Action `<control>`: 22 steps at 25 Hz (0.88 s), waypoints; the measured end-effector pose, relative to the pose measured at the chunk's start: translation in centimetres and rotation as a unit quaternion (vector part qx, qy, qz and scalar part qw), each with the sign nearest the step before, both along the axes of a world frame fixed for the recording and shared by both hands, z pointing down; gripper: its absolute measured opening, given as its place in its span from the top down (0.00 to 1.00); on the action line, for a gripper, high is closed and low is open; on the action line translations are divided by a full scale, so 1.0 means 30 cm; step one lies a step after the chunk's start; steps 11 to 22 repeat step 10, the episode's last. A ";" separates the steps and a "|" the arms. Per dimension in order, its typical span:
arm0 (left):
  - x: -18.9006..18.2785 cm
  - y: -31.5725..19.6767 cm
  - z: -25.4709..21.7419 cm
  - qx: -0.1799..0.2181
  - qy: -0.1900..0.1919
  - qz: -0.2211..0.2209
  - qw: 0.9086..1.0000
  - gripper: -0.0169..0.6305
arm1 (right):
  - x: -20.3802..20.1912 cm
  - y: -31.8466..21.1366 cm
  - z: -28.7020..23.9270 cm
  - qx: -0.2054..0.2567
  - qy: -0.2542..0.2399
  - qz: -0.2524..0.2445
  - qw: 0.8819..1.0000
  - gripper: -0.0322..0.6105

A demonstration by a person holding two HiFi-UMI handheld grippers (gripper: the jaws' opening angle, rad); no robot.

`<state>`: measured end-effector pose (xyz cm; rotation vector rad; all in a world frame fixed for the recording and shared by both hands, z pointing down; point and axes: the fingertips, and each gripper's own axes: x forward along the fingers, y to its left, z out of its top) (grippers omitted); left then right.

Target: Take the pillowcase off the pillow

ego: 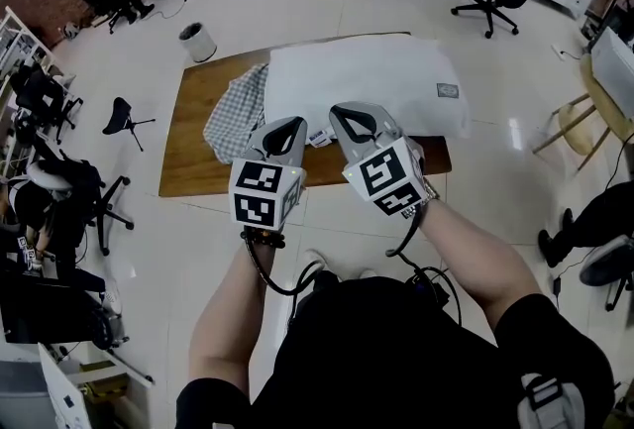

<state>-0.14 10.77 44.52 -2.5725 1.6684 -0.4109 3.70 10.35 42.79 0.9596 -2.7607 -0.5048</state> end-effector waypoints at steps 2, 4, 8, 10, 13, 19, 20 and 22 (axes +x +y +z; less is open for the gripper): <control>0.005 -0.010 0.006 -0.002 0.000 0.000 1.000 0.97 | 0.003 -0.008 0.000 -0.001 -0.001 -0.001 1.000 0.95; 0.003 -0.022 0.007 -0.004 0.002 0.000 1.000 0.97 | 0.002 -0.018 -0.001 -0.002 0.001 -0.001 1.000 0.95; -0.005 -0.025 0.015 -0.008 0.004 0.000 1.000 0.97 | -0.008 -0.020 -0.002 -0.001 0.001 -0.003 1.000 0.95; -0.007 -0.022 0.021 -0.009 0.004 0.000 1.000 0.97 | -0.008 -0.019 -0.002 -0.001 0.002 -0.002 1.000 0.95; -0.007 -0.022 0.021 -0.009 0.004 0.000 1.000 0.97 | -0.008 -0.019 -0.002 -0.001 0.002 -0.002 1.000 0.95; -0.007 -0.022 0.021 -0.009 0.004 0.000 1.000 0.97 | -0.008 -0.019 -0.002 -0.001 0.002 -0.002 1.000 0.95; -0.007 -0.022 0.021 -0.009 0.004 0.000 1.000 0.97 | -0.008 -0.019 -0.002 -0.001 0.002 -0.002 1.000 0.95; -0.007 -0.022 0.021 -0.009 0.004 0.000 1.000 0.97 | -0.008 -0.019 -0.002 -0.001 0.002 -0.002 1.000 0.95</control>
